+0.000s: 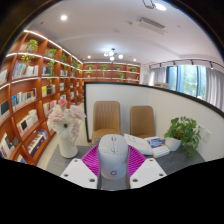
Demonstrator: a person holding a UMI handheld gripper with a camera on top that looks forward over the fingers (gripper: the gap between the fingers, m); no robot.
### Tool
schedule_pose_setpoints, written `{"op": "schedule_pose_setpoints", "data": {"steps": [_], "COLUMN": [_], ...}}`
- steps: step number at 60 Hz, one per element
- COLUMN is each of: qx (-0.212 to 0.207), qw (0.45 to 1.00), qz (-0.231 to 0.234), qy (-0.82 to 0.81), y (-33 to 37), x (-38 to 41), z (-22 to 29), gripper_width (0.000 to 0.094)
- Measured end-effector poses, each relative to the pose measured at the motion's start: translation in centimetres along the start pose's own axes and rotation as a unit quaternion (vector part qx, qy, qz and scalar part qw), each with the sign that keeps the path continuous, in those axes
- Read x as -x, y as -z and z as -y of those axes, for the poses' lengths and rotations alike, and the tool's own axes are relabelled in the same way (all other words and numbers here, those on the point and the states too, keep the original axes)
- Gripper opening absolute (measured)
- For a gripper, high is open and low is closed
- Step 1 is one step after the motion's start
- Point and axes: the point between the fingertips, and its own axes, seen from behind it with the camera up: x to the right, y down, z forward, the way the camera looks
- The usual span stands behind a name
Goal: Arrange mouse
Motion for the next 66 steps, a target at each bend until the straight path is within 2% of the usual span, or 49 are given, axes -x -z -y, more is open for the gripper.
{"op": "schedule_pose_setpoints", "data": {"steps": [6, 15, 23, 32, 34, 44, 48, 52, 53, 54, 56, 59, 66], "qx": [0.038, 0.12, 0.187, 0.225, 0.21, 0.198, 0.197, 0.214, 0.22, 0.224, 0.219, 0.205, 0.18], "qw": [0.998, 0.99, 0.979, 0.97, 0.973, 0.976, 0.976, 0.973, 0.972, 0.971, 0.973, 0.976, 0.98], "qz": [0.044, 0.076, 0.077, 0.085, 0.085, 0.088, 0.089, 0.083, 0.082, 0.08, 0.076, 0.076, 0.079], "qy": [0.001, 0.014, 0.02, 0.027, 0.031, 0.029, 0.029, 0.02, 0.017, 0.014, 0.006, -0.003, -0.014], "y": [-0.8, -1.7, -2.3, -2.0, -2.2, -2.4, -2.4, -2.3, -2.2, -2.1, -1.9, -1.7, 0.0], "x": [5.7, 12.7, 15.1, 16.3, 16.3, 16.4, 16.4, 16.3, 16.3, 16.2, 16.1, 16.0, 15.0], "z": [-3.8, -15.5, -24.5, -30.7, -30.4, -30.7, -30.7, -30.8, -30.8, -30.6, -29.7, -28.0, -23.0], "gripper_width": [0.0318, 0.0318, 0.032, 0.0338, 0.0338, 0.0388, 0.0446, 0.051, 0.0552, 0.0648, 0.0764, 0.0809, 0.0821]}}
